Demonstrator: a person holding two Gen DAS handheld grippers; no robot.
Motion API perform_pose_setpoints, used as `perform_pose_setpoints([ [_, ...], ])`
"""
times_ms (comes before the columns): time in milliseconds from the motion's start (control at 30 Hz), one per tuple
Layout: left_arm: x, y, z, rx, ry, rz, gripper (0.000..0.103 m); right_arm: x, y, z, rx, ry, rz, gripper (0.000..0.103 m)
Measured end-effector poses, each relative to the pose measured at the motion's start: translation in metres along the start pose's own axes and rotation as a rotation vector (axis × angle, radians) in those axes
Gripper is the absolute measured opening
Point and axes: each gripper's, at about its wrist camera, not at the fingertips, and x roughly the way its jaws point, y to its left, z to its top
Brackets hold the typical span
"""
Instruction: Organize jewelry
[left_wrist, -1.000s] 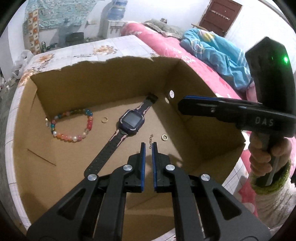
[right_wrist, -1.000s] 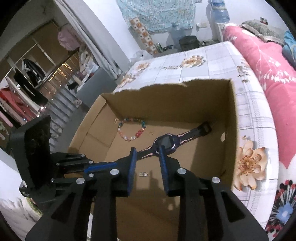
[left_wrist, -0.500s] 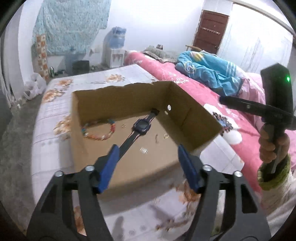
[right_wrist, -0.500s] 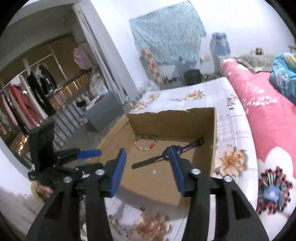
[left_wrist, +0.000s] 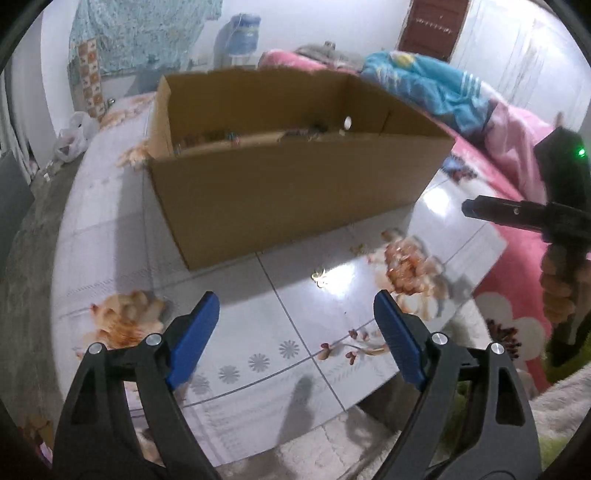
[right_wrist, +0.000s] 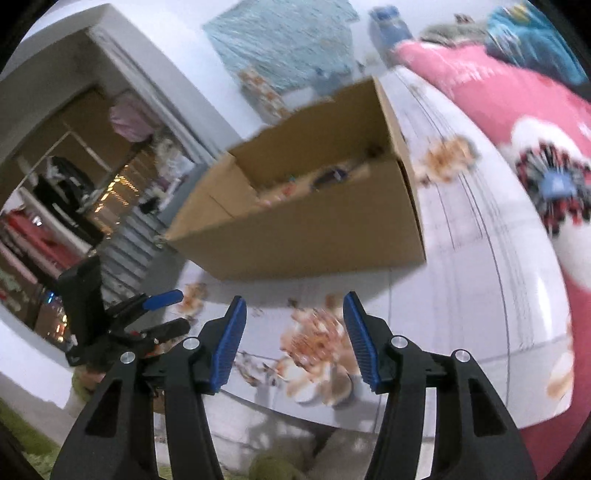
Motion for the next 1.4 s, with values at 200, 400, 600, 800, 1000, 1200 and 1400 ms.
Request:
perform_pose_setpoints([
  [200, 0.028, -0.020, -0.003, 0.057, -0.009, 0.056, 0.082, 0.030, 0.004, -0.008, -0.017, 0.051, -0.090, 0.054],
  [400, 0.044, -0.028, -0.003, 0.119, -0.013, 0.073, 0.081, 0.048, 0.018, -0.015, -0.073, 0.074, -0.082, 0.054],
  [600, 0.056, -0.027, 0.001, 0.145, 0.024, 0.090, 0.052, 0.063, 0.026, -0.010, -0.081, 0.080, -0.052, 0.054],
  [800, 0.059, -0.028, -0.001, 0.170, 0.035, 0.080, 0.033, 0.069, 0.030, -0.008, -0.096, 0.076, -0.040, 0.054],
  [1000, 0.061, -0.036, 0.000, 0.203, 0.035, 0.069, 0.015, 0.072, 0.029, -0.008, -0.090, 0.076, -0.035, 0.054],
  [1200, 0.063, -0.037, 0.001, 0.205, 0.030, 0.073, 0.015, 0.065, 0.026, -0.012, -0.089, 0.064, -0.035, 0.054],
  [1400, 0.057, -0.033, 0.001, 0.197, 0.017, 0.086, 0.015, 0.061, 0.026, -0.011, -0.099, 0.046, -0.025, 0.054],
])
